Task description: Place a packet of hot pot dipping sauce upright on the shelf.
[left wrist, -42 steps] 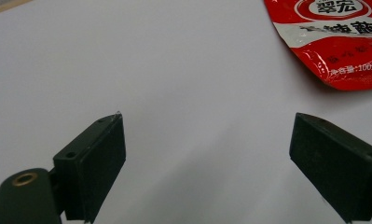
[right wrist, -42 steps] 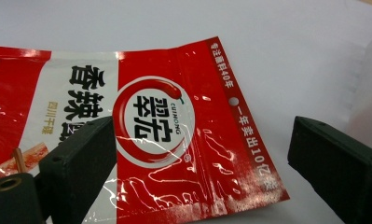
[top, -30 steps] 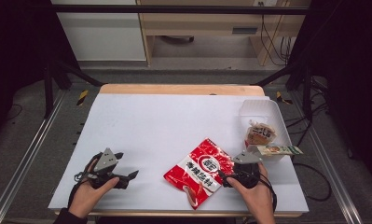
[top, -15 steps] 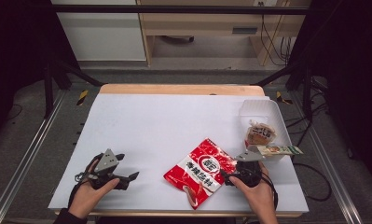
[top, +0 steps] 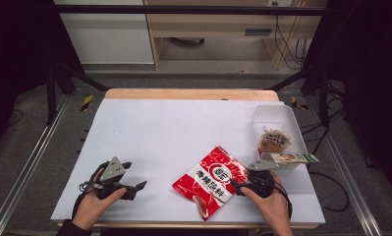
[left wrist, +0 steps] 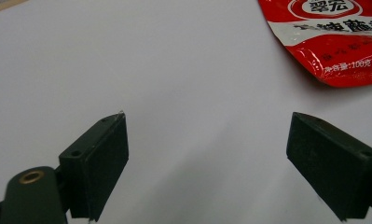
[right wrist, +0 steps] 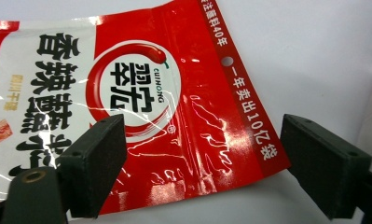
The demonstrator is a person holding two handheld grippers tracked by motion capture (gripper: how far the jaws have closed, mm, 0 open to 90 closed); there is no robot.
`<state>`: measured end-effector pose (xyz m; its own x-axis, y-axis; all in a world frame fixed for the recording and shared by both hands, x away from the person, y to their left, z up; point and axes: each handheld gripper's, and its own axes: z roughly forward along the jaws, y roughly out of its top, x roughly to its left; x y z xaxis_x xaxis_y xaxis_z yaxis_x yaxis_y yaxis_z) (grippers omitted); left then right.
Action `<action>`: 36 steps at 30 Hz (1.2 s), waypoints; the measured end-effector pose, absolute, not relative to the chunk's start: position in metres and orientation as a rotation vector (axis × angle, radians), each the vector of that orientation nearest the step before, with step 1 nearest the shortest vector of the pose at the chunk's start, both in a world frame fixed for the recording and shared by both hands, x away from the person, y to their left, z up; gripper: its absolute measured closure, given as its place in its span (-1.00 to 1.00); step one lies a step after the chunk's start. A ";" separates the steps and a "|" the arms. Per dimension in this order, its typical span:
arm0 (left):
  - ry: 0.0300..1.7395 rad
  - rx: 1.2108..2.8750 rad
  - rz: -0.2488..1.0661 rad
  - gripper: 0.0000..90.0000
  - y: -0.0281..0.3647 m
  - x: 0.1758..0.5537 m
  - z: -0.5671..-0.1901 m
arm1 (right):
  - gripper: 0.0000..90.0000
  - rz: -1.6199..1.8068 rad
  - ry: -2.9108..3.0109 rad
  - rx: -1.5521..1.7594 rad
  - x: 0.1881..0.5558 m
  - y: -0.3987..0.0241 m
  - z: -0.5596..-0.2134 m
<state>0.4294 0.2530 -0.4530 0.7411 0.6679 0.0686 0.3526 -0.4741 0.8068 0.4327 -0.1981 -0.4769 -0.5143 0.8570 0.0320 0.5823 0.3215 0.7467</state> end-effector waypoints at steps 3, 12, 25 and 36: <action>0.769 2.105 0.484 -0.72 0.253 0.430 -0.453 | -0.46 1.086 2.218 1.266 0.428 -0.195 -0.471; 0.765 2.111 0.490 -0.72 0.253 0.430 -0.453 | 0.13 1.040 2.230 1.264 0.424 -0.194 -0.471; 0.728 2.178 0.567 -0.72 0.257 0.430 -0.454 | 1.00 0.982 2.174 1.114 0.425 -0.197 -0.455; 0.698 2.194 0.542 -0.72 0.259 0.430 -0.453 | 1.00 0.954 2.215 0.886 0.444 -0.160 -0.403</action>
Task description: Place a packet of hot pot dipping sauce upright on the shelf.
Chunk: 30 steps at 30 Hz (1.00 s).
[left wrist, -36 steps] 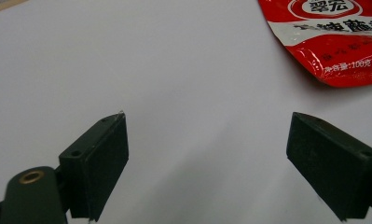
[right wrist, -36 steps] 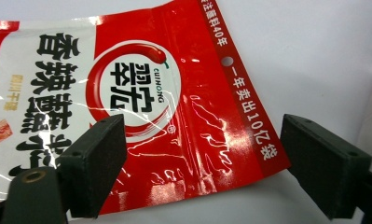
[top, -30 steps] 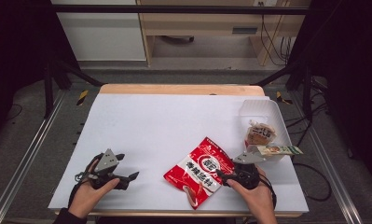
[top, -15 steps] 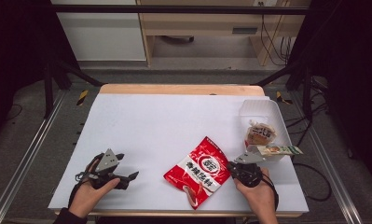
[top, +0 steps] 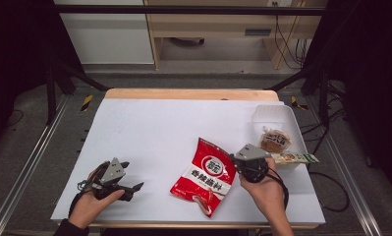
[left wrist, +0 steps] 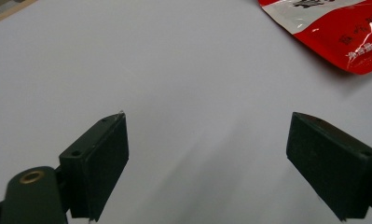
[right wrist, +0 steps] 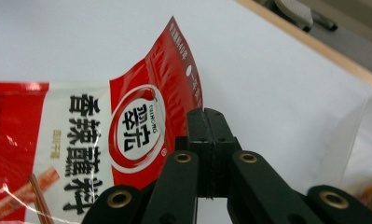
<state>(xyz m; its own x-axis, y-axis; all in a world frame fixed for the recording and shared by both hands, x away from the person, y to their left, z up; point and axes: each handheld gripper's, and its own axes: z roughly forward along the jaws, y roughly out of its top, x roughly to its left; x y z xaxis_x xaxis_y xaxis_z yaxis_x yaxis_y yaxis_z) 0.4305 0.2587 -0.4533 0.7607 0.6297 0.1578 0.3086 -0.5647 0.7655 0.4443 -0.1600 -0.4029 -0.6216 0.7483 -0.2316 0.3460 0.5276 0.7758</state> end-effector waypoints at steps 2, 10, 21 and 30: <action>0.702 2.187 0.535 -0.72 0.259 0.430 -0.452 | 1.00 0.950 2.225 0.849 0.450 -0.150 -0.395; 0.707 2.194 0.557 -0.75 0.266 0.427 -0.438 | 1.00 0.951 2.266 0.711 0.469 -0.113 -0.370; 0.684 2.182 0.586 -0.73 0.264 0.454 -0.404 | 1.00 0.947 2.285 0.642 0.485 -0.088 -0.350; 0.650 2.125 0.555 -0.71 0.254 0.470 -0.372 | 1.00 0.982 2.283 0.590 0.487 -0.073 -0.336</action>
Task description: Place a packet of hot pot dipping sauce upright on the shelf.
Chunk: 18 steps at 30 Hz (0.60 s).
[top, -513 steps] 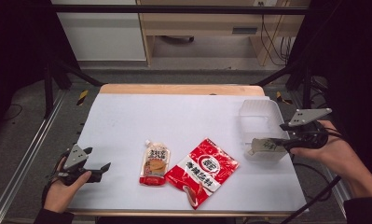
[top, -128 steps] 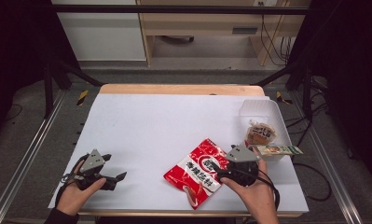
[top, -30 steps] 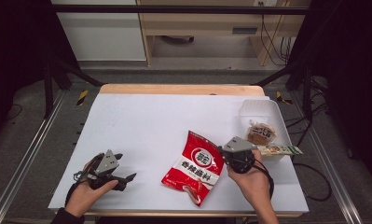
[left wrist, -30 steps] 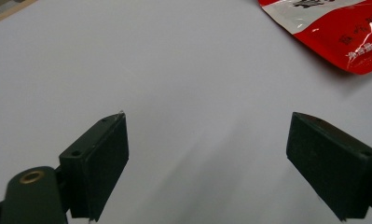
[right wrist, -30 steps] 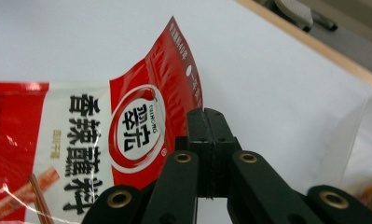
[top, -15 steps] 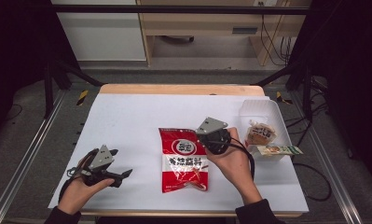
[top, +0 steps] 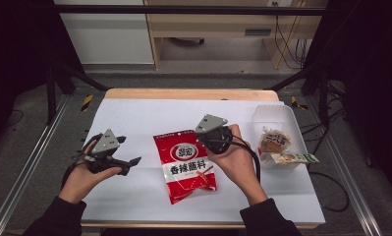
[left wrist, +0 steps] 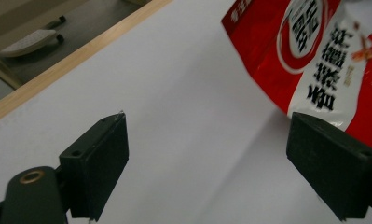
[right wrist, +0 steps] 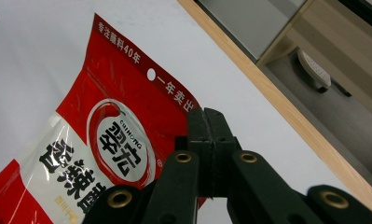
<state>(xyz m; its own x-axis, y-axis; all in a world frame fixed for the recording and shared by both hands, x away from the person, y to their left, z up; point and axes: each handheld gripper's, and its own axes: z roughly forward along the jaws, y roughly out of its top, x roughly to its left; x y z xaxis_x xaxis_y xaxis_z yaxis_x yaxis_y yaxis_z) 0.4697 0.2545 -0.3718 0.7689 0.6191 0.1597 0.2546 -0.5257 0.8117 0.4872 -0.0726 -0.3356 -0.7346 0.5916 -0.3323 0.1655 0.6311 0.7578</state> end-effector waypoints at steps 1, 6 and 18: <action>0.643 2.129 0.555 -0.71 0.253 0.471 -0.369 | 1.00 0.981 2.287 0.572 0.487 -0.071 -0.333; 0.608 2.148 0.523 -0.69 0.241 0.480 -0.361 | 1.00 0.985 2.290 0.542 0.487 -0.063 -0.325; 0.545 2.173 0.461 -0.56 0.218 0.492 -0.366 | 1.00 1.006 2.298 0.496 0.485 -0.058 -0.313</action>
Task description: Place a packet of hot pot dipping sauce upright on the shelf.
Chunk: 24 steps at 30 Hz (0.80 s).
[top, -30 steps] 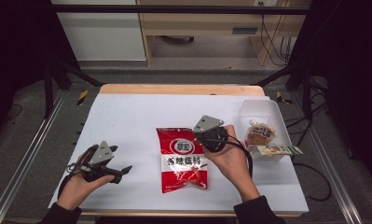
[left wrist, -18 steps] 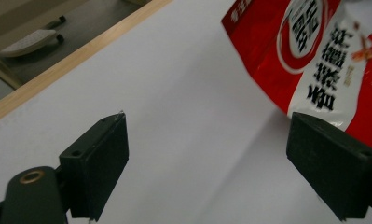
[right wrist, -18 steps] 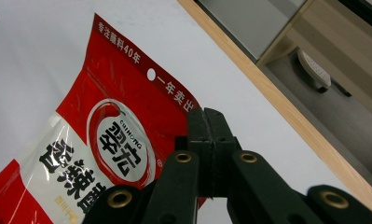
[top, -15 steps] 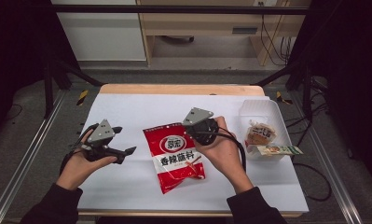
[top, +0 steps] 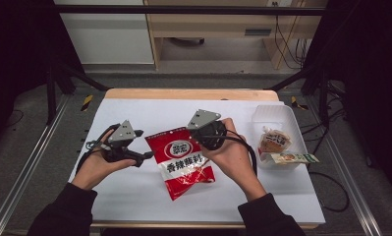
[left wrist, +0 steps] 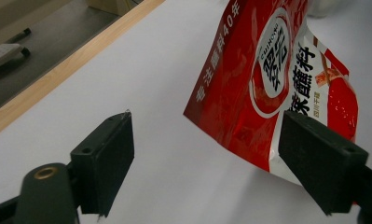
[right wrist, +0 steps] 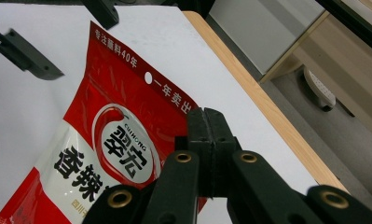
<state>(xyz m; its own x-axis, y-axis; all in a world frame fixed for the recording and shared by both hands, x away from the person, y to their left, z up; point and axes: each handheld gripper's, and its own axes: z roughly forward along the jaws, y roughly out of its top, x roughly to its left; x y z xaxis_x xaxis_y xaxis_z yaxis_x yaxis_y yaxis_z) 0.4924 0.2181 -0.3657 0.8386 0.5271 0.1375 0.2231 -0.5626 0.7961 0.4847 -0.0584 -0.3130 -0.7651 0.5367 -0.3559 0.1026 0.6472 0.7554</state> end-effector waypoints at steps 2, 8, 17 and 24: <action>0.527 2.177 0.450 -0.44 0.215 0.493 -0.367 | 1.00 1.013 2.294 0.495 0.484 -0.059 -0.311; 0.495 2.233 0.383 0.06 0.203 0.498 -0.368 | 1.00 1.038 2.287 0.481 0.480 -0.059 -0.303; 0.473 2.189 0.361 0.97 0.196 0.497 -0.360 | 1.00 1.041 2.295 0.492 0.477 -0.070 -0.294; 0.418 2.198 0.447 1.00 0.186 0.489 -0.339 | 1.00 1.049 2.305 0.502 0.470 -0.087 -0.287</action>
